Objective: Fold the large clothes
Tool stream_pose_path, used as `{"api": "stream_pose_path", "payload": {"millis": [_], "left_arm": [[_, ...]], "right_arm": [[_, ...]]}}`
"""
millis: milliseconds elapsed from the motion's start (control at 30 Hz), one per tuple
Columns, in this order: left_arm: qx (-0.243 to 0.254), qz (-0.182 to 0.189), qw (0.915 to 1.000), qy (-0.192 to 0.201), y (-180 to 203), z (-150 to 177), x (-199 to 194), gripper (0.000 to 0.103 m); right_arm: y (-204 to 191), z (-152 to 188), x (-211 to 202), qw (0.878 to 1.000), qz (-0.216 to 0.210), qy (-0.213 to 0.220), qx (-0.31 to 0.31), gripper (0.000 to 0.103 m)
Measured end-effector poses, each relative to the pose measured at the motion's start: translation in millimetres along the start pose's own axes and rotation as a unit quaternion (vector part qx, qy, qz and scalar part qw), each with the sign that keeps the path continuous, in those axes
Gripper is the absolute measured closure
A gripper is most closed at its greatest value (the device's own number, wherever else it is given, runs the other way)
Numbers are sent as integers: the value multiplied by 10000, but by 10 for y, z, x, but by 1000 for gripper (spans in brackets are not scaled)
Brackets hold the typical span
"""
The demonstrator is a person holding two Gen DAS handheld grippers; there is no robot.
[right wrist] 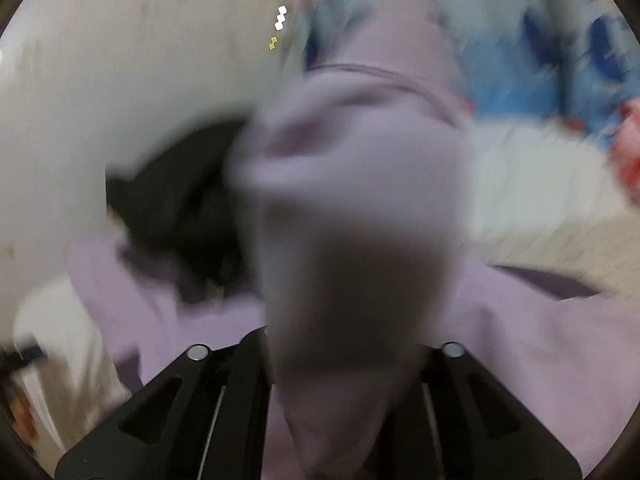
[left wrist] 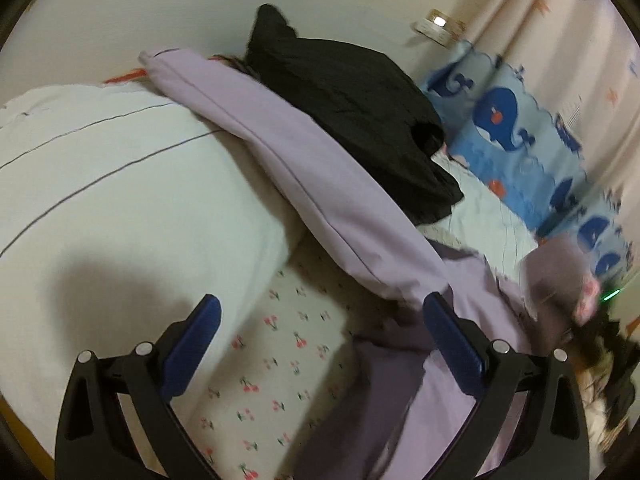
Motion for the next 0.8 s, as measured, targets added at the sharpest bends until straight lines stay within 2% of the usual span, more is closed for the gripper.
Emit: {"api": "stream_pose_path", "payload": {"millis": [33, 67, 133, 167, 200, 267, 333, 400, 433, 467, 500, 533, 567, 600, 633, 733, 800], "left_arm": [[-70, 22, 10000, -22, -41, -39, 24, 6], [-166, 56, 9998, -67, -103, -92, 63, 6], [-273, 67, 9996, -88, -184, -152, 100, 6], [-297, 57, 9995, -84, -214, -188, 119, 6], [-308, 35, 9995, -56, -247, -242, 133, 6], [-340, 6, 9994, 31, -299, -341, 134, 6], [-493, 58, 9987, 132, -365, -468, 132, 6], [-739, 163, 9968, 244, -446, -598, 132, 6], [-857, 207, 9957, 278, -480, -654, 139, 6], [-971, 246, 9945, 305, -511, -713, 155, 6], [-1108, 281, 9929, 326, -552, -800, 186, 6], [-1225, 274, 9916, 322, -580, -881, 227, 6], [-1326, 252, 9903, 322, -609, -962, 265, 6], [-1437, 237, 9889, 305, -650, -1074, 327, 6], [-1533, 212, 9875, 287, -688, -1153, 380, 6], [-1973, 205, 9800, 154, -862, -1379, 583, 6], [-2295, 150, 9731, 99, -939, -1473, 692, 6]], "right_arm": [[-74, 110, 251, 9994, 64, -335, -82, 69], [-147, 184, 370, 9986, 141, -448, -259, 62], [-279, 208, 365, 9978, 173, -466, -436, 57], [-334, 188, 255, 9981, -13, -423, -452, 49], [-319, 190, 154, 9980, -138, -399, -462, 45], [-328, 179, -91, 9979, -280, -219, -550, 46], [-338, 173, -347, 9977, -437, 230, -470, 45], [-171, 167, -491, 9972, -483, 570, -91, 34], [-30, 126, -494, 9973, -370, 620, 120, 31], [70, 155, -430, 9979, -207, 535, 314, 28], [178, 184, -257, 9984, -27, 188, 530, 26], [268, 256, -4, 9971, 53, -395, 648, 24], [296, 358, 164, 9953, 156, -807, 522, 23], [280, 383, 200, 9949, 223, -901, 388, 23], [246, 384, 164, 9955, 259, -862, 301, 23], [145, 336, -194, 9984, -187, -439, 290, 23], [75, 407, -549, 9996, -224, 74, 162, 23]]}}
Point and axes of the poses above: each gripper's, at about its wrist camera, not at the fingertips, and x roughly the way its jaws point, y to its right, z to its underside, the point moved 1 cm from there along x, roughly the way its jaws point, and after that the axes turned 7 degrees about -y, right-handed, at the moved point
